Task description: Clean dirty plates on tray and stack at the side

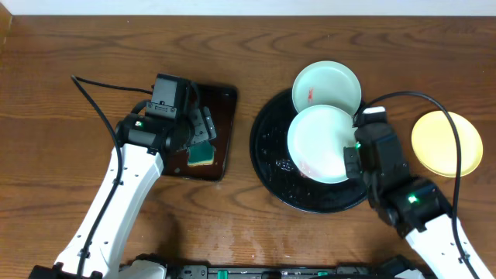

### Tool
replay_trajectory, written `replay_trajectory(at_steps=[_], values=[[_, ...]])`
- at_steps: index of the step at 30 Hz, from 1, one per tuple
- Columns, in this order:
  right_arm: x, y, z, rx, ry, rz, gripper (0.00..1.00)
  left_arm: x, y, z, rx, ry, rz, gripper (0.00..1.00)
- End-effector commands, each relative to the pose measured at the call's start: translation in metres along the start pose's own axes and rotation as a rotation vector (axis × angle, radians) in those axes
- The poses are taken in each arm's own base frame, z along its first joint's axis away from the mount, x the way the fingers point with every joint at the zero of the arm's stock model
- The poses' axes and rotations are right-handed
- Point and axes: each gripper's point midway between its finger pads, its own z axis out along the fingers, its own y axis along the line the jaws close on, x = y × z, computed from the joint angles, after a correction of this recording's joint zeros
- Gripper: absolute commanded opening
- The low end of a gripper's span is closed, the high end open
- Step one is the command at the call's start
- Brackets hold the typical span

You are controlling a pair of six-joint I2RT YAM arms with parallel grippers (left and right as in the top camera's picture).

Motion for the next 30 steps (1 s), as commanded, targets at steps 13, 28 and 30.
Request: replay_trajectory(at_steps=[13, 28, 30], values=[[-0.045, 0.018, -0.082, 0.376, -0.353, -0.324, 0.01, -0.006, -0.003, -0.005, 0.013, -0.016, 0.005, 0.82], [-0.050, 0.035, -0.102, 0.421, -0.416, -0.487, 0.01, -0.006, -0.003, -0.005, 0.013, -0.016, 0.005, 0.82], [-0.050, 0.035, -0.102, 0.420, -0.416, -0.487, 0.01, -0.006, -0.003, -0.005, 0.013, -0.015, 0.005, 0.82]])
